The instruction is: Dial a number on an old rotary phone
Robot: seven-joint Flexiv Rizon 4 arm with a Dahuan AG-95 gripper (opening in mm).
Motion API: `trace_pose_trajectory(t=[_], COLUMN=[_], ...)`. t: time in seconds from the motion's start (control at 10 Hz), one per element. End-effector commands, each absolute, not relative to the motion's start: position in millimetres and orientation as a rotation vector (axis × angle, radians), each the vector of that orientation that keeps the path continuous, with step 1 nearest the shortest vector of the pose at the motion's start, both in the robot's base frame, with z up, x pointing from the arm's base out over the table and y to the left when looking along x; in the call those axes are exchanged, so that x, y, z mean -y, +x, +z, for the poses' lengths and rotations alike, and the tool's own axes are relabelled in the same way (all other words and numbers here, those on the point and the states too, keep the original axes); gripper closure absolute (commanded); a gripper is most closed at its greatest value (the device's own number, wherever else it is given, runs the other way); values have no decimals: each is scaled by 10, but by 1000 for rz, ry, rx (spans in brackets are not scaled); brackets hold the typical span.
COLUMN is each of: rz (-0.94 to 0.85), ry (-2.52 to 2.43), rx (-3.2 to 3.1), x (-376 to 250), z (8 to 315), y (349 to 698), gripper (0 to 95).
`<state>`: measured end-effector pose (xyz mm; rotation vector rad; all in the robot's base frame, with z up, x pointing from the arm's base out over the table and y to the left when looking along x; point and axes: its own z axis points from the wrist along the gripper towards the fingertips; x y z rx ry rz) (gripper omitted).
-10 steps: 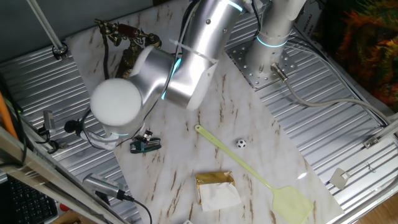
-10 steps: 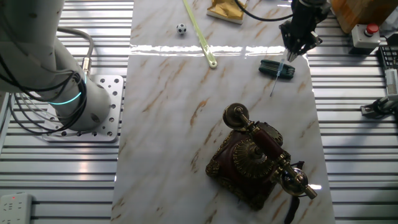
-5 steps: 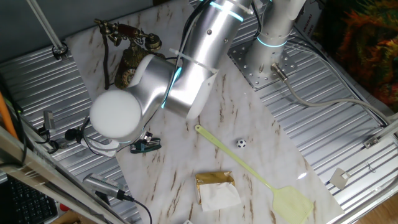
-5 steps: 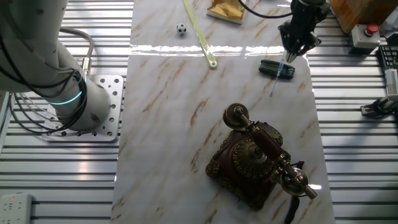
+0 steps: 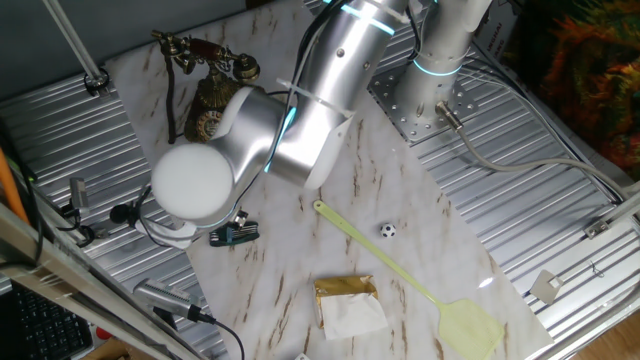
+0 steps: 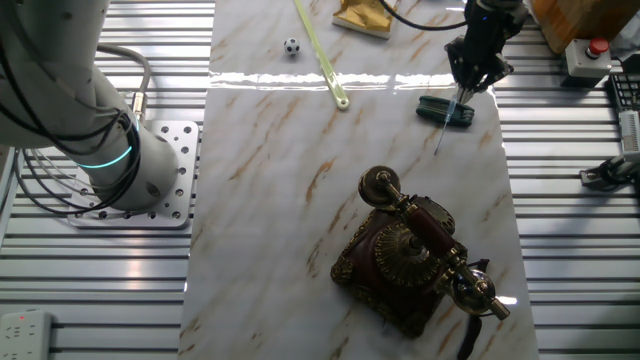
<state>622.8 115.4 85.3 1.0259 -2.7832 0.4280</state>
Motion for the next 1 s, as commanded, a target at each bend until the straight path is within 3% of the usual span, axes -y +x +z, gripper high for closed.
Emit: trace_pose_trajectory(t=[0.1, 1.0], rz=[425, 399], ry=[1040, 1040], rx=[2777, 2800], x=[-1154, -1154], z=[843, 842], y=[6227, 6227], gripper=[950, 950])
